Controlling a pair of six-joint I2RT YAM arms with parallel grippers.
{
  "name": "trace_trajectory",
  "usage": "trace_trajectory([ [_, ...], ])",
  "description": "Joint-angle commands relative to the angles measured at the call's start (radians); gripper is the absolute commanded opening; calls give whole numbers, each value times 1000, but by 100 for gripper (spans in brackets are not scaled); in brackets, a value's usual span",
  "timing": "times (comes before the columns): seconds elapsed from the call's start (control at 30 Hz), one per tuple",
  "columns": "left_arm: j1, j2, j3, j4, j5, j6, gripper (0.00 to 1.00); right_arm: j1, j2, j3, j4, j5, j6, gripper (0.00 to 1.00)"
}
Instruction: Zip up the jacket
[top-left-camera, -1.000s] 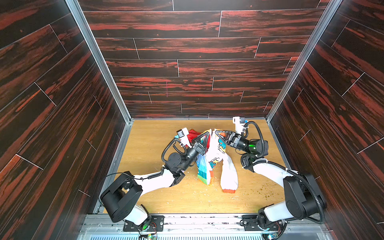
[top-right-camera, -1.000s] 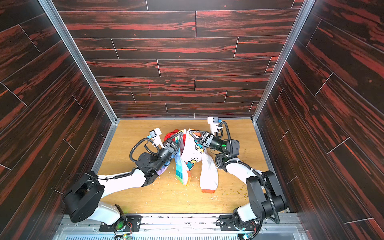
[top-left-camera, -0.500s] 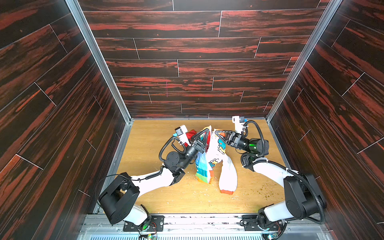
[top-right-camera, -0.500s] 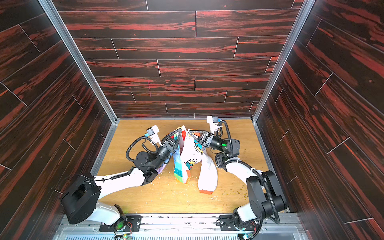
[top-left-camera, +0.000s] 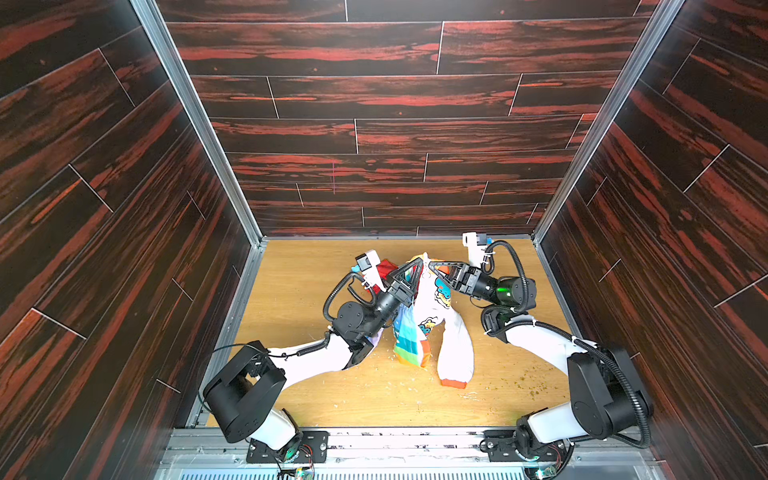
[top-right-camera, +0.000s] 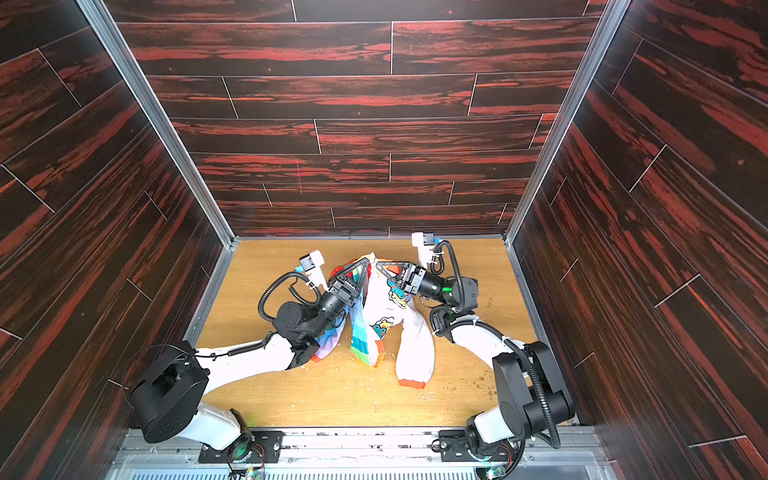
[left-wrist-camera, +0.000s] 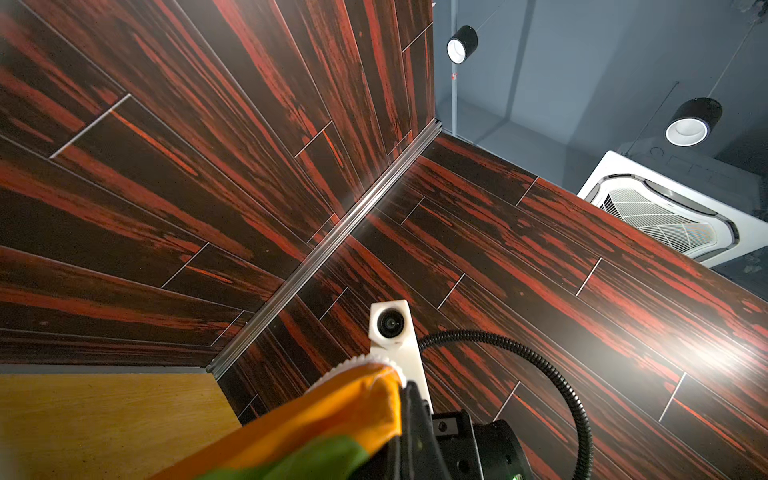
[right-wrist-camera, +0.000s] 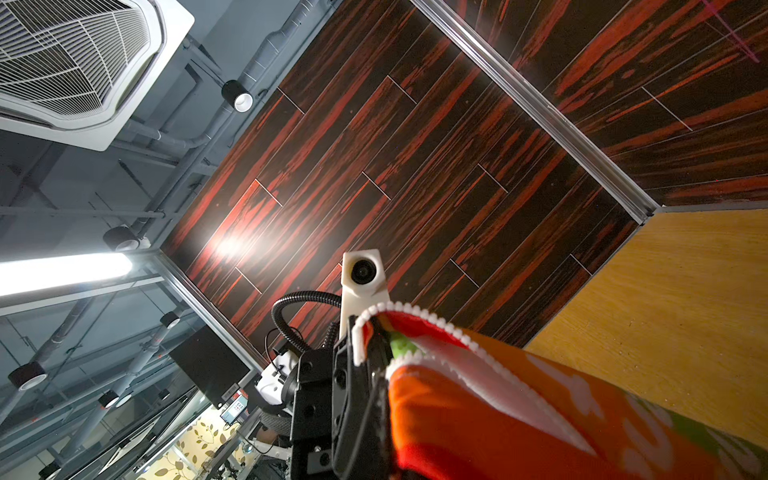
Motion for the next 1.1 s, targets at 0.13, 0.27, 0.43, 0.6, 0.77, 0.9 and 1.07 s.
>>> trace_trajectory([
  [0.13,-5,-14,7,50,-24,6,0,7,-33,14,55,30,-12,0],
  [0.27,-4,-21,-5,50,-58,11,0,7,-40,1,66,52,-19,0],
  [0.43,-5,-19,-5,50,-65,14,0,11,-40,0,73,57,-18,0],
  [0.6,-6,-14,-5,50,-62,8,0,16,-37,5,74,57,-19,0],
  [0.77,-7,-11,-7,51,-55,3,0,19,-32,10,75,60,-17,0],
  [0.9,-7,-12,-10,50,-53,0,0,19,-28,18,78,60,-15,0],
  [1.07,-6,-17,-15,51,-52,2,0,19,-27,20,77,65,-17,0],
])
